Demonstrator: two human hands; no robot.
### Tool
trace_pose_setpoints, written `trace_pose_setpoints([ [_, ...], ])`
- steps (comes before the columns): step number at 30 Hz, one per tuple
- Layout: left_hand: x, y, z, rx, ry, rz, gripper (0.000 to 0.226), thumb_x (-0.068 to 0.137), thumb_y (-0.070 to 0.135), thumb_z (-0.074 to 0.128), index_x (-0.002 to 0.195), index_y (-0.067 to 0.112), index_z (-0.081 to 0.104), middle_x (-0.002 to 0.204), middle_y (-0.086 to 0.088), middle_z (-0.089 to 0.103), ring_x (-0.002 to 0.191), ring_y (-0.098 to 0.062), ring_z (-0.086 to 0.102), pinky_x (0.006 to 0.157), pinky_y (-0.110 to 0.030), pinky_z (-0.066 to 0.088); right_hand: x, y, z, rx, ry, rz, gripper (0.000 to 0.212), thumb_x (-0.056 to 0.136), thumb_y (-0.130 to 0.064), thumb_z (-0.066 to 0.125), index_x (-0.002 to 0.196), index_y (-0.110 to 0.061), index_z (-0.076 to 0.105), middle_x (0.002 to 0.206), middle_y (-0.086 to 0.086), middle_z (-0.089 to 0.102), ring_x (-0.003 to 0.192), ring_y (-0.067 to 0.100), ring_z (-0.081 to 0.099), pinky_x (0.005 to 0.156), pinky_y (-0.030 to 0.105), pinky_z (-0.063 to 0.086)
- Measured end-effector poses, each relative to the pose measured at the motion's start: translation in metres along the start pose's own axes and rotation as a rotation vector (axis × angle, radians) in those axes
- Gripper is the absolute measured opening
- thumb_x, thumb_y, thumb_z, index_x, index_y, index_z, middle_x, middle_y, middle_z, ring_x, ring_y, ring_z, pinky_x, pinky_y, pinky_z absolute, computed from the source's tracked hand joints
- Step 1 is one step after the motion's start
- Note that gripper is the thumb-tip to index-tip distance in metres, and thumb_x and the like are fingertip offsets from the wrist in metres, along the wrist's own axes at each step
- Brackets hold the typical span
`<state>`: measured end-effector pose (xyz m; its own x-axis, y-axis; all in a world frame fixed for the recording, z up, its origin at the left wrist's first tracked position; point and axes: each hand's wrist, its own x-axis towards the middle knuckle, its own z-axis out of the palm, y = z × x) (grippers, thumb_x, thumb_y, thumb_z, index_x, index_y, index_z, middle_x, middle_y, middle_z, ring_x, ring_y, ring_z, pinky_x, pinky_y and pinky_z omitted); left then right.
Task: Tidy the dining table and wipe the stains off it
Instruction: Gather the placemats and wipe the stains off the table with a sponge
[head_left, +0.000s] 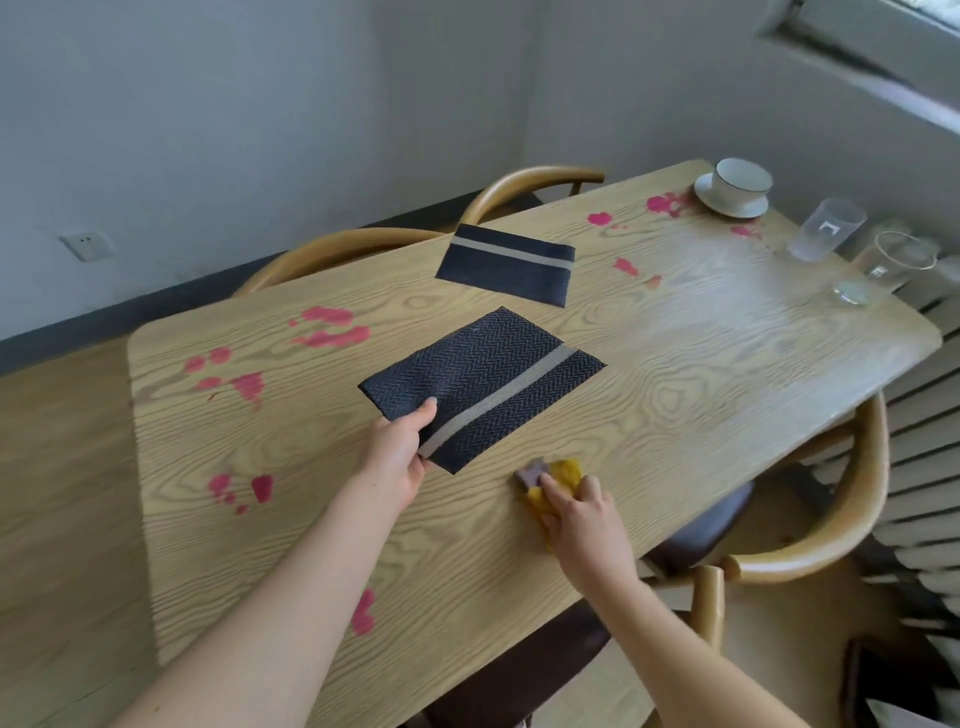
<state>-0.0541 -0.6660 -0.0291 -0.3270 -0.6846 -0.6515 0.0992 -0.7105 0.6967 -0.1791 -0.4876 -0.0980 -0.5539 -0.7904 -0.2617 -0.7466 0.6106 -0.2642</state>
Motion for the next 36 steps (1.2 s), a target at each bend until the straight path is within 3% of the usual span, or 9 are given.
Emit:
trace_pose_setpoints([
  [2,0.004,-0.007,0.024,0.002,-0.006,-0.009,0.024,0.092,0.006,0.058,0.116,0.007,0.060,0.108,-0.012,0.067,0.095,-0.029,0.065,0.085,-0.044,0.053,-0.005,-0.020,0.007,0.033,-0.066,-0.118,0.051,0.097,-0.031,0.047,0.146,-0.038,0.033,0.127,0.006,0.038,0.112,0.026,0.041,0.090,0.035,0.046],
  [5,0.015,-0.018,0.058,0.082,-0.016,-0.049,0.022,0.092,0.008,0.059,0.113,0.007,0.059,0.100,-0.010,0.068,0.088,-0.026,0.065,0.082,-0.040,0.054,-0.010,-0.036,0.011,0.051,-0.156,-0.256,0.051,0.096,-0.031,0.047,0.145,-0.034,0.033,0.128,0.009,0.037,0.114,0.029,0.040,0.091,0.041,0.048],
  [11,0.035,-0.047,0.104,0.204,0.028,-0.117,0.018,0.091,0.014,0.061,0.107,0.006,0.058,0.092,-0.009,0.066,0.081,-0.023,0.063,0.077,-0.038,0.054,0.005,-0.018,0.001,0.072,-0.196,-0.297,0.048,0.094,-0.030,0.050,0.142,-0.031,0.041,0.120,0.012,0.041,0.108,0.031,0.044,0.081,0.041,0.048],
  [16,0.038,-0.052,0.119,0.161,-0.139,-0.223,0.036,0.094,0.035,0.055,0.120,0.010,0.054,0.103,-0.007,0.064,0.093,-0.023,0.062,0.076,-0.038,0.054,0.009,-0.014,0.009,0.100,-0.161,-0.307,0.048,0.092,-0.028,0.054,0.138,-0.031,0.045,0.116,0.013,0.044,0.103,0.033,0.046,0.077,0.044,0.050],
  [18,0.039,-0.049,0.111,0.293,-0.091,-0.240,0.052,0.091,0.048,0.054,0.127,0.011,0.046,0.115,-0.005,0.055,0.105,-0.024,0.055,0.085,-0.037,0.049,0.009,-0.014,0.013,0.101,-0.128,-0.318,0.047,0.090,-0.029,0.054,0.137,-0.032,0.047,0.113,0.012,0.047,0.099,0.033,0.049,0.074,0.044,0.052],
  [20,0.043,-0.045,0.094,0.669,0.046,-0.100,0.066,0.089,0.051,0.056,0.134,0.005,0.040,0.128,-0.008,0.051,0.114,-0.028,0.052,0.094,-0.040,0.044,0.008,-0.015,0.014,0.100,-0.112,-0.318,0.047,0.090,-0.030,0.056,0.136,-0.033,0.049,0.113,0.011,0.048,0.098,0.033,0.051,0.073,0.043,0.053],
  [23,0.040,-0.033,0.058,1.122,0.158,0.200,0.047,0.091,0.038,0.056,0.130,0.013,0.050,0.133,-0.007,0.055,0.120,-0.027,0.051,0.098,-0.037,0.041,0.007,-0.015,0.012,0.098,-0.106,-0.304,0.047,0.093,-0.033,0.053,0.139,-0.035,0.046,0.116,0.009,0.046,0.101,0.031,0.049,0.075,0.041,0.051],
  [28,0.023,-0.022,-0.005,1.315,0.069,0.345,0.018,0.090,0.027,0.058,0.108,0.026,0.060,0.121,-0.002,0.058,0.114,-0.022,0.054,0.095,-0.037,0.046,0.007,-0.024,0.006,0.094,-0.097,-0.172,0.047,0.099,-0.038,0.043,0.144,-0.040,0.033,0.123,0.005,0.038,0.113,0.025,0.041,0.083,0.036,0.047],
  [36,-0.012,-0.010,-0.101,1.352,-0.032,0.447,0.018,0.091,0.022,0.056,0.109,0.024,0.061,0.121,0.002,0.054,0.109,-0.015,0.054,0.090,-0.027,0.040,-0.013,-0.066,0.023,0.091,-0.031,-0.005,0.048,0.098,-0.035,0.046,0.145,-0.036,0.036,0.120,0.006,0.040,0.114,0.027,0.044,0.091,0.035,0.044],
])
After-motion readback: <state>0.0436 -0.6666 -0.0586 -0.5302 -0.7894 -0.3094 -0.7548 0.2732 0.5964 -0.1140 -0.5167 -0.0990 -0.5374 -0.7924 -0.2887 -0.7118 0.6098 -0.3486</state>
